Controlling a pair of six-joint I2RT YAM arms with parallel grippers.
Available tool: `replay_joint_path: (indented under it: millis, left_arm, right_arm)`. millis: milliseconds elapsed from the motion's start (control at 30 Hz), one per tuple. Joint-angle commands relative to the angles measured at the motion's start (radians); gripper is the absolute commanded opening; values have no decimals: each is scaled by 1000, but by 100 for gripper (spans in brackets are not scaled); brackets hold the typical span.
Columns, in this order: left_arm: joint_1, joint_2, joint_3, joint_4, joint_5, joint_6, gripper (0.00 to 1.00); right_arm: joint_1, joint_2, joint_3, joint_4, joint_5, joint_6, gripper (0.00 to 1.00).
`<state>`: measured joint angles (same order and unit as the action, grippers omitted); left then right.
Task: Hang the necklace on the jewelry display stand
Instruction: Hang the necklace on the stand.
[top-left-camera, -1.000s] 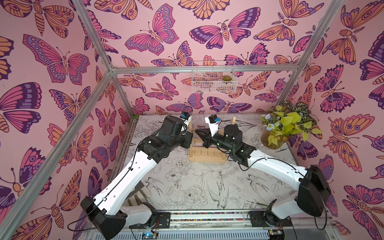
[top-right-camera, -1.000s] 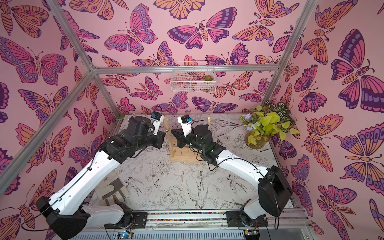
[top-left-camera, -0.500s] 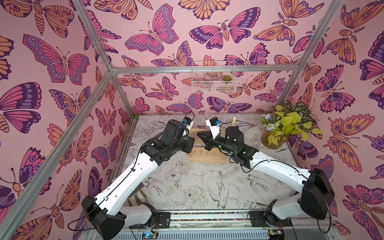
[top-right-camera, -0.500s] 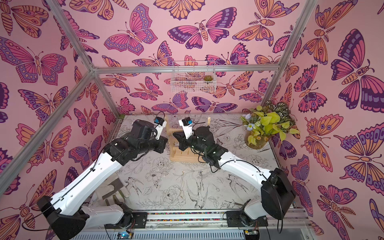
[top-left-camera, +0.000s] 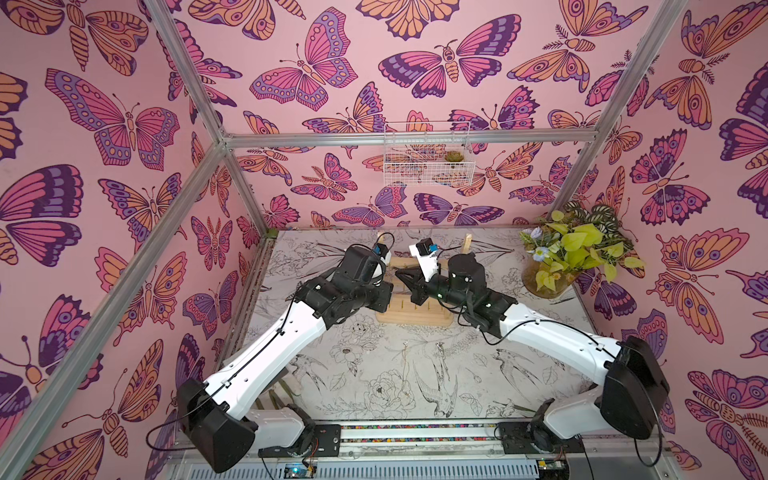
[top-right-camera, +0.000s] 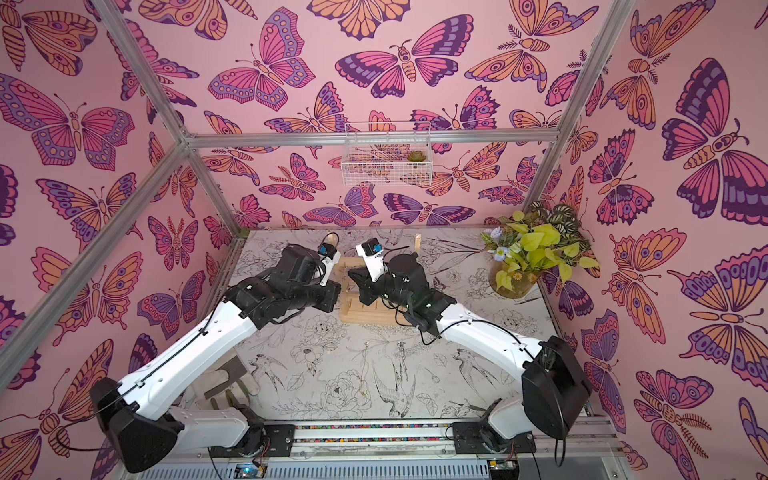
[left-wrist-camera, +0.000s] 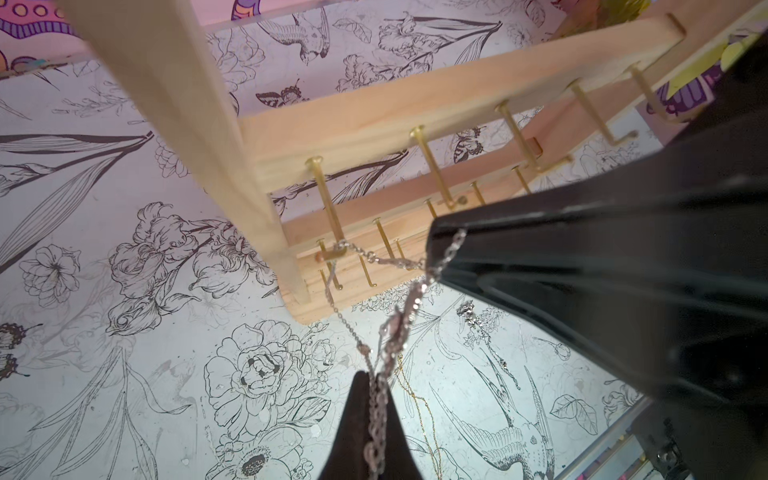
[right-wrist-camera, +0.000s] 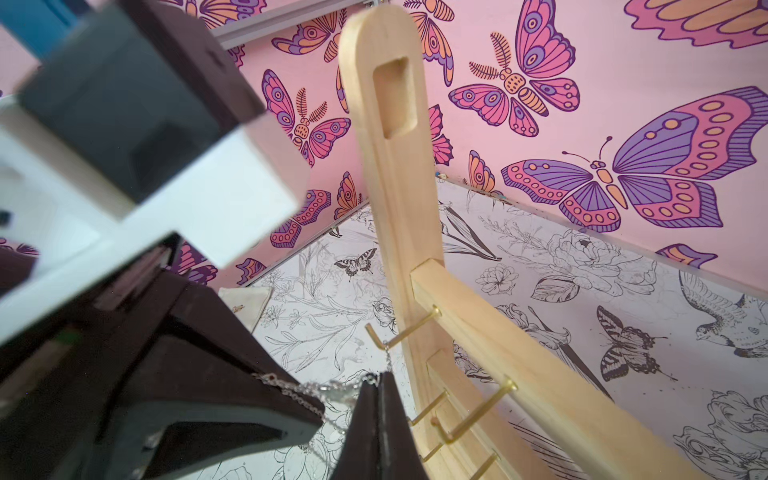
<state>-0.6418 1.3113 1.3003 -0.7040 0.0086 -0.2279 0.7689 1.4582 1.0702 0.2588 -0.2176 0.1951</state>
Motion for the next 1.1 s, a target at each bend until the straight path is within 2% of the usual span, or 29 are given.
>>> replay_joint_path:
  millis: [0, 467, 1000, 1067]
  left_arm:
    - [-4, 3, -6, 5, 8, -8, 5]
    - [-4, -13, -35, -2, -1, -16, 10]
    - [32, -29, -107, 53, -82, -89, 8]
    - [40, -69, -129, 87, -93, -107, 9]
  right_arm:
    - [0, -10, 8, -54, 9, -45, 3]
    - [7, -9, 39, -184, -11, -140, 5]
    - [10, 7, 16, -173, 17, -144, 5]
    - [10, 11, 15, -168, 20, -145, 5]
